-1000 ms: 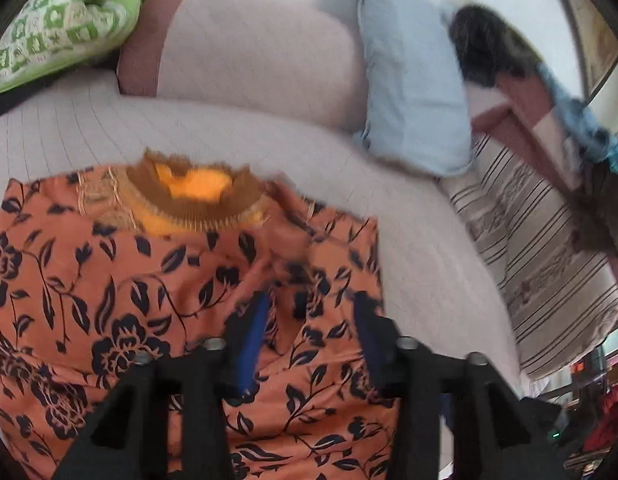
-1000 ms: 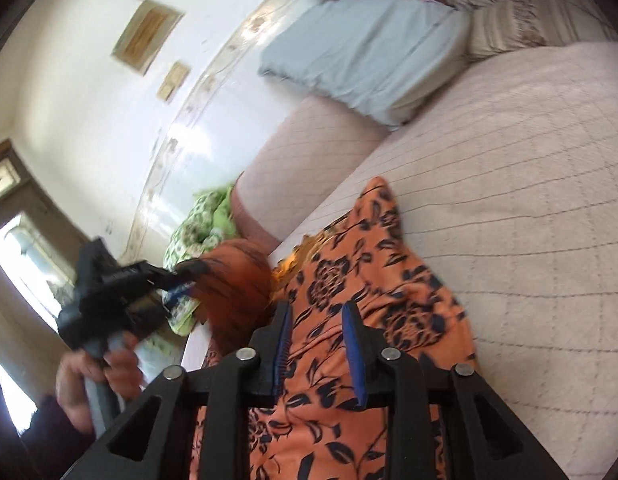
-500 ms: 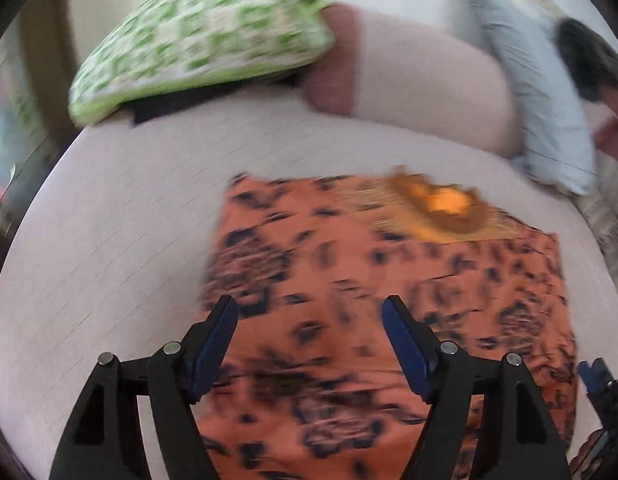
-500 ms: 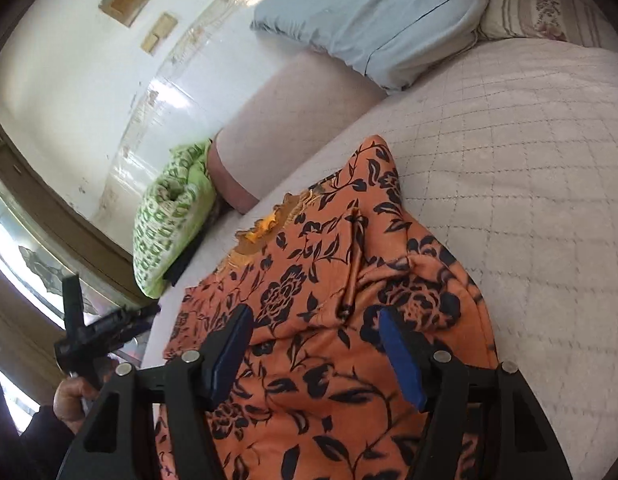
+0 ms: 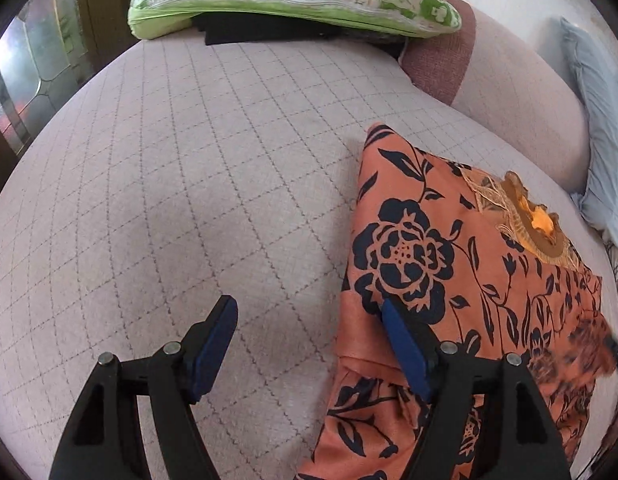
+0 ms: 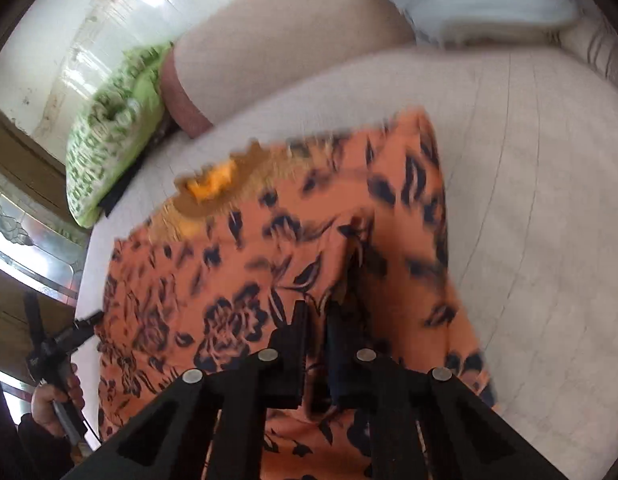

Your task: Fold small clothes

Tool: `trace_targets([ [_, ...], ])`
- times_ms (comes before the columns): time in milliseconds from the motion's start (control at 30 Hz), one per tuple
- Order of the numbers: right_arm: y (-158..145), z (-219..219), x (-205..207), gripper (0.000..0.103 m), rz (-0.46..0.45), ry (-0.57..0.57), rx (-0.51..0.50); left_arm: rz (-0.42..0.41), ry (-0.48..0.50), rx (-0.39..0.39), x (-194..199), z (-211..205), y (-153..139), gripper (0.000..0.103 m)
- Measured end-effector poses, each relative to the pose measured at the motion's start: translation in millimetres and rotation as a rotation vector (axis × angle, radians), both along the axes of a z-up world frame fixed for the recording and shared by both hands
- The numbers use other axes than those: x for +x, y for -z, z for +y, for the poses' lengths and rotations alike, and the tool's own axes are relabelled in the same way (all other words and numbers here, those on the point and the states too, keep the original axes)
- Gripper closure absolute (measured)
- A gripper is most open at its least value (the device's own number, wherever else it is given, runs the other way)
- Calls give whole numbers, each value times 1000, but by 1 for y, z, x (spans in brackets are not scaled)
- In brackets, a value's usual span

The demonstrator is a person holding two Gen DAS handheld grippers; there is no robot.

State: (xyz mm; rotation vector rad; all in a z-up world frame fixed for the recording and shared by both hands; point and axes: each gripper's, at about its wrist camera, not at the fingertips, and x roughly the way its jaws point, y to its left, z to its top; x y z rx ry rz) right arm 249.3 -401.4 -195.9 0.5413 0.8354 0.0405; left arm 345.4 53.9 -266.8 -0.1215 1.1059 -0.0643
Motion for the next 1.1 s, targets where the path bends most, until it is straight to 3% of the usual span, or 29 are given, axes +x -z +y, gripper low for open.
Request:
trace_targets([
  [100, -23, -11, 14, 100, -55, 81, -130, -9, 28, -22, -1, -3, -1, 28],
  [167, -13, -20, 30, 100, -26, 119, -170, -9, 60, -16, -5, -14, -2, 28],
  [233, 15, -27, 47, 100, 63, 149, -176, 8, 89, 1, -8, -24, 2, 28],
  [300, 32, -29, 51, 100, 88, 129, -94, 16, 99, 1, -8, -27, 7, 28],
  [367, 30, -31, 35, 100, 15, 116, 18, 13, 110, -6, -6, -27, 11, 28],
  [467, 21, -36, 11, 99, -63, 100, 125, 24, 158, 46, -6, -38, 18, 27],
  [567, 13, -33, -4, 99, -59, 41, 128, 37, 178, -24, -13, -45, 7, 27],
  [667, 14, -28, -8, 99, -29, -23, 184, 20, 168, 4, -21, -50, 0, 27],
  [900, 45, -10, 3, 99, 134, 7, 167, 3, 109, -33, -30, -39, -19, 27],
  [967, 45, -11, -6, 99, 94, 25, 172, -8, 115, -23, -25, -36, -21, 27],
  [1100, 31, -16, -31, 94, -91, 37, 176, -4, 115, -2, -21, -41, -19, 20],
])
